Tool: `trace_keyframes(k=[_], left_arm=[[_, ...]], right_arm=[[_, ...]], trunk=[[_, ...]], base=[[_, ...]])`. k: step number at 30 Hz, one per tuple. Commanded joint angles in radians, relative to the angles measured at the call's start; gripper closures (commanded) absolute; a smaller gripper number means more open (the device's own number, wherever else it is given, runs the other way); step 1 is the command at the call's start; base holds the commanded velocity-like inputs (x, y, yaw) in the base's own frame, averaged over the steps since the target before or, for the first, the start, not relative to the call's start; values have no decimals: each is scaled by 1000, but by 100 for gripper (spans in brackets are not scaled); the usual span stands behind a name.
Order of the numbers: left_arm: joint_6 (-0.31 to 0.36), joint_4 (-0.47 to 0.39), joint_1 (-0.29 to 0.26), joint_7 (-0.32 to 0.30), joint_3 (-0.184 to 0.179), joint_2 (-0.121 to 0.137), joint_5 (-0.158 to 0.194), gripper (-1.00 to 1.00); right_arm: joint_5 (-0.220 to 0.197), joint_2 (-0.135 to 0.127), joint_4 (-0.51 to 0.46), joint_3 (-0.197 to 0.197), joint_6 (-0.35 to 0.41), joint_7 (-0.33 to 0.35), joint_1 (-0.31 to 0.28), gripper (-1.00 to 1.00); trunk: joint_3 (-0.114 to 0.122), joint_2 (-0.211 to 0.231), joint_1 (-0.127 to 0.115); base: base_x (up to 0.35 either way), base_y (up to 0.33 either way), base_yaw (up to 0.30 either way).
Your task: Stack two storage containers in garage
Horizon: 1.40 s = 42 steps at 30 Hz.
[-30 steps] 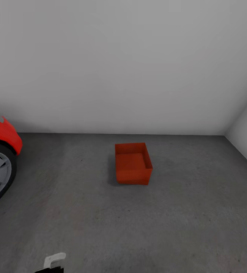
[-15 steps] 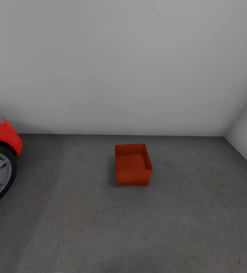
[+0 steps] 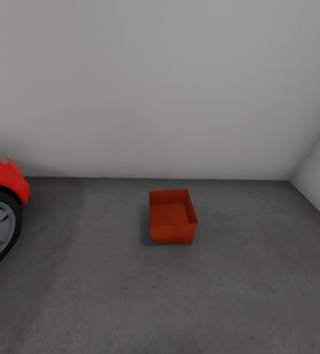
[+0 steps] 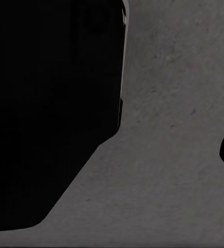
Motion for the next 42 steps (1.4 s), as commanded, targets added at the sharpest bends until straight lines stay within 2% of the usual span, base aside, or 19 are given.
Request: trace_keyframes(k=[1, 6, 11, 42], left_arm=[[-1, 0, 7, -11, -9, -1, 7, -100], [-29, 0, 17, -27, -8, -1, 10, -100], [-77, -1, 20, -31, -8, 0, 11, -100], [-85, -2, 20, -32, -9, 2, 6, -100]], right_arm=[[-24, -1, 3, 8, -6, 20, 0, -100], [-68, -4, 3, 7, -6, 51, 2, -100], [-82, -4, 3, 9, -6, 59, 3, -100], [-79, -4, 3, 9, -8, 62, 2, -100]], trunk=[[0, -2, 1], [8, -2, 1], [16, -2, 1], [66, -2, 1]], base=[[0, 0, 0], [0, 0, 0], [0, 0, 0], [0, 0, 0]])
